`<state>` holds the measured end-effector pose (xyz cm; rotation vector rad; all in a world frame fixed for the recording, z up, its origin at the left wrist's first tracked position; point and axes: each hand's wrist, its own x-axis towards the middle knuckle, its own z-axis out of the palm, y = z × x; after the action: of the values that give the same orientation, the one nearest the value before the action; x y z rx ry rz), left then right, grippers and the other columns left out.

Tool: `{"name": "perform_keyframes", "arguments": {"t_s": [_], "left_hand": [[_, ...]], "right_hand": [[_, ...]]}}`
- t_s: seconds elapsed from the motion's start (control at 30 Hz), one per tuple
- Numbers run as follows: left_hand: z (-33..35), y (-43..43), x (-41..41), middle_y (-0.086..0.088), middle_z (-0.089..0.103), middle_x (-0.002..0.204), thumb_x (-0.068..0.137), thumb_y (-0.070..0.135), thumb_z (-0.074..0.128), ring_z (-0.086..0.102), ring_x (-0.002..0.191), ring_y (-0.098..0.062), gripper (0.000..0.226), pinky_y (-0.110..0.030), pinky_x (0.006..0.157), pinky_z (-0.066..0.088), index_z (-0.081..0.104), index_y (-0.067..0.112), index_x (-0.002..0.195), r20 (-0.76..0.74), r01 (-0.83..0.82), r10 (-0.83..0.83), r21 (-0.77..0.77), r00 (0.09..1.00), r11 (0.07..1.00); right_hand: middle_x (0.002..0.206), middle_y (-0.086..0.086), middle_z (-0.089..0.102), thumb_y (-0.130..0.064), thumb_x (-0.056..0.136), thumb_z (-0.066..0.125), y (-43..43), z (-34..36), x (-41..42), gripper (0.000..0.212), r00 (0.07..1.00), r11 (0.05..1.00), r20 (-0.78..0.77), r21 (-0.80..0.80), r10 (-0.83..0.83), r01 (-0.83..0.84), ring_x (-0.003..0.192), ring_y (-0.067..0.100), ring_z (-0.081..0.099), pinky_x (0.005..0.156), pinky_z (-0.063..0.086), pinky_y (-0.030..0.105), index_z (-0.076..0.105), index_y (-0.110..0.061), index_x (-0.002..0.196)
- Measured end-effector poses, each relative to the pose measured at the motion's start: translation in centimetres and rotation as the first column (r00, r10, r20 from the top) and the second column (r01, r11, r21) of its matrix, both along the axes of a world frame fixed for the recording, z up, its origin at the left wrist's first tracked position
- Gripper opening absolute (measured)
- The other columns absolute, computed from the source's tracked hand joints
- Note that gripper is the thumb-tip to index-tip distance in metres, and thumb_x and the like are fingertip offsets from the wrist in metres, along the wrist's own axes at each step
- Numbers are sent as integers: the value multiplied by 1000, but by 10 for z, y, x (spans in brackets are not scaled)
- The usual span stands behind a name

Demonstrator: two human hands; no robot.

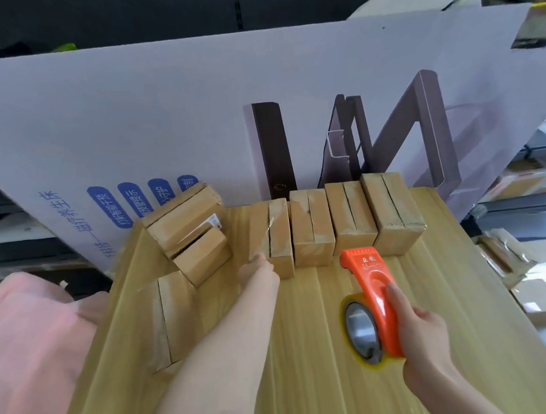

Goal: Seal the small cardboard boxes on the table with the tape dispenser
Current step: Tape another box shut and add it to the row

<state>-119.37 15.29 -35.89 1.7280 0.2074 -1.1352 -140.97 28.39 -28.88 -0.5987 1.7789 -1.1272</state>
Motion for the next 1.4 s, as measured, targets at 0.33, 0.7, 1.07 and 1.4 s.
{"name": "perform_keyframes", "arguments": {"t_s": [0.33, 0.7, 1.07, 1.4], "left_hand": [[-7, 56, 15, -6, 49, 142, 96, 14, 53, 51, 126, -19, 51, -25, 99, 39, 38, 11, 145, 509, 502, -392, -92, 766, 860], [7, 120, 137, -20, 8, 159, 84, 57, 59, 15, 145, -33, 105, -47, 114, 24, 1, 1, 151, 653, 335, -675, 586, 343, 738], [-24, 160, 106, -24, 1, 158, 81, 50, 61, 7, 145, -38, 104, -48, 115, 17, -2, 7, 152, 569, 256, -799, 757, 194, 601], [-19, 197, -18, -7, -3, 161, 73, 40, 56, 9, 146, -28, 96, -42, 114, 23, 6, 22, 152, 642, 516, -742, 710, -192, 480]], "right_hand": [[42, 3, 51, -48, 80, 70, 9, -6, 24, 52, 999, 1000, -31, 22, 6, -5, 44, 22, 47, 49, 35, 29, 59, -5, 54], [40, 0, 45, -48, 80, 70, 28, -7, 73, 52, 992, 990, -6, 67, 129, -128, 40, 17, 41, 47, 32, 28, 52, -8, 52], [39, 1, 50, -48, 81, 70, 33, 9, 48, 52, 991, 991, 7, 16, 131, -131, 34, 13, 45, 45, 35, 26, 57, -7, 52], [43, 1, 52, -49, 80, 71, 38, 37, -29, 50, 989, 991, 75, -41, 129, -126, 40, 15, 47, 45, 36, 26, 57, -10, 53]]}}
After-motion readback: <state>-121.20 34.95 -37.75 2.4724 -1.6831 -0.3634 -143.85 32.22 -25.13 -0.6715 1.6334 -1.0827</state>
